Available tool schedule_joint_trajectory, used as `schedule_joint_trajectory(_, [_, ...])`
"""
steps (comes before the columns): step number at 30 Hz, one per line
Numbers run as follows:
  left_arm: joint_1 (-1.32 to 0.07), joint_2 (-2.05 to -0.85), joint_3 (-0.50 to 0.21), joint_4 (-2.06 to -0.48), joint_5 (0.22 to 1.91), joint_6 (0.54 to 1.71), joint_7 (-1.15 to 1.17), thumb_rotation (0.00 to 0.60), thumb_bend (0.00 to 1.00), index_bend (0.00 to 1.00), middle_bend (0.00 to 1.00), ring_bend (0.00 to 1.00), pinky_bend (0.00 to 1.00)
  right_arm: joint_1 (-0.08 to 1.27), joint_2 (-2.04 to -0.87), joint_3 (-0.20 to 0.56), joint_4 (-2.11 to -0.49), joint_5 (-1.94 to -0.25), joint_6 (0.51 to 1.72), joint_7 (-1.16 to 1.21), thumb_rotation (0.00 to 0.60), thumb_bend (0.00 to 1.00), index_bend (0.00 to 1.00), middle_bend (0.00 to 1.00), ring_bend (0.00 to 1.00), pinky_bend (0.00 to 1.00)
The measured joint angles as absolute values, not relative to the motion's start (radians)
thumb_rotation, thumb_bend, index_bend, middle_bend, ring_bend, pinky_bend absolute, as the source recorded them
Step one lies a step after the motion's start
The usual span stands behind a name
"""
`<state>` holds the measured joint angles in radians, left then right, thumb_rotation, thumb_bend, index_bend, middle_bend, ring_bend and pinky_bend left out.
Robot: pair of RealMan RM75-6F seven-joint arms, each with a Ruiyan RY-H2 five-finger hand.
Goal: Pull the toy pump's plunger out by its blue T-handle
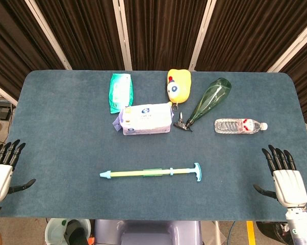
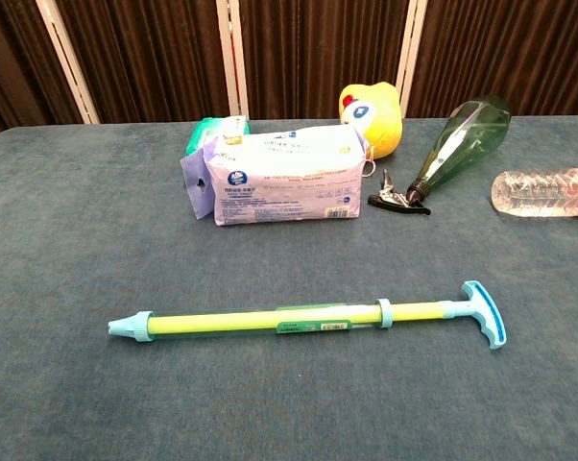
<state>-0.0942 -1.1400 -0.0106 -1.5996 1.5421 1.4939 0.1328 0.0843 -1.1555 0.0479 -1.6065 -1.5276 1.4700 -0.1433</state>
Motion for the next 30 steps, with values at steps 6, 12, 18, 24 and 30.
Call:
schedule_joint_trajectory(6, [-0.094,-1.148,-0.008,-1.595,1.56,1.503,0.13,0.6,0.09,0.07,0.04,0.0,0.0,0.088,-1.157,0.048,-1.604,-1.523,1.459,-0.139,0.6,0.02,0.0,0.0,0.0,0.0])
schedule_joint_trajectory(12, [-0.099,-1.183,-0.002,-1.572,1.623,1.53,0.115,0.6,0.13,0.22,0.07,0.0,0.0,0.099,-1.164,0.043,-1.606,-1.525,1.436,-0.132,0.6,0.02,0.0,0.0,0.0,0.0])
schedule_joint_trajectory(18, [-0.129,-1.277,-0.006,-1.53,1.658,1.519,0.154,0.6,0.23,0.39,0.08,0.0,0.0,0.108,-1.169,0.03,-1.602,-1.529,1.409,-0.13,0.6,0.02,0.0,0.0,0.0,0.0])
schedule_joint_trajectory(24, [-0.181,-1.388,-0.005,-1.497,1.701,1.467,0.214,0.6,0.23,0.41,0.1,0.0,0.0,0.11,-1.161,0.028,-1.607,-1.533,1.408,-0.109,0.6,0.03,0.0,0.0,0.0,0.0])
schedule_joint_trajectory(30, [-0.218,-1.535,-0.001,-1.43,1.74,1.435,0.277,0.6,0.23,0.41,0.1,0.0,0.0,0.113,-1.144,0.03,-1.611,-1.528,1.403,-0.072,0.6,0.02,0.0,0.0,0.0,0.0])
